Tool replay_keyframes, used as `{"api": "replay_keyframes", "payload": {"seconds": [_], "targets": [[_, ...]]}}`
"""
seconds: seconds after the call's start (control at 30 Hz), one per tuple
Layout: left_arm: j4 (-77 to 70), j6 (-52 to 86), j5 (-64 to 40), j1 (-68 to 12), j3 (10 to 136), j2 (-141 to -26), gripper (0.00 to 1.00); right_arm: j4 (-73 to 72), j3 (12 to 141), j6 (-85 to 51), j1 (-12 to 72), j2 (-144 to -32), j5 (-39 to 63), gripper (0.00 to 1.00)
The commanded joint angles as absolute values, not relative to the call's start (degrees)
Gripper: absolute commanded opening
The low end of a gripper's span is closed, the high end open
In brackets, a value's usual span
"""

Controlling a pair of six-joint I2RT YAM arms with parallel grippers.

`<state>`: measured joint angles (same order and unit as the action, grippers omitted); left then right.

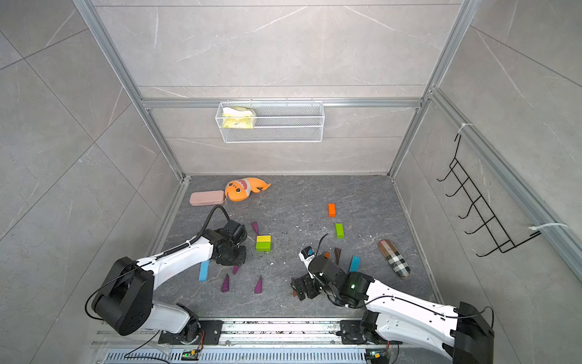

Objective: Assemble a small pinwheel with building blocks
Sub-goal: Pick up the building block from the center of the board, then assemble the building block at the center of the board.

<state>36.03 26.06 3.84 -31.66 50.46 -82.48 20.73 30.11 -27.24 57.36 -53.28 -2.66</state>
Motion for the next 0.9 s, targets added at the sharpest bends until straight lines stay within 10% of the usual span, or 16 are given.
{"api": "replay_keyframes", "payload": {"seconds": [0.0,0.87], "targets": [[35.6,21.2,1.4,-31.9,57.9,-81.5,0.17,22.8,32.3,-26.7,57.3,-53.6,-5.5,1.00],[42.6,6.9,-1.0,-37.1,109.4,-123.3,0.16,22.9,33.9,-17.2,36.1,-48.8,13.0,1.00]]}}
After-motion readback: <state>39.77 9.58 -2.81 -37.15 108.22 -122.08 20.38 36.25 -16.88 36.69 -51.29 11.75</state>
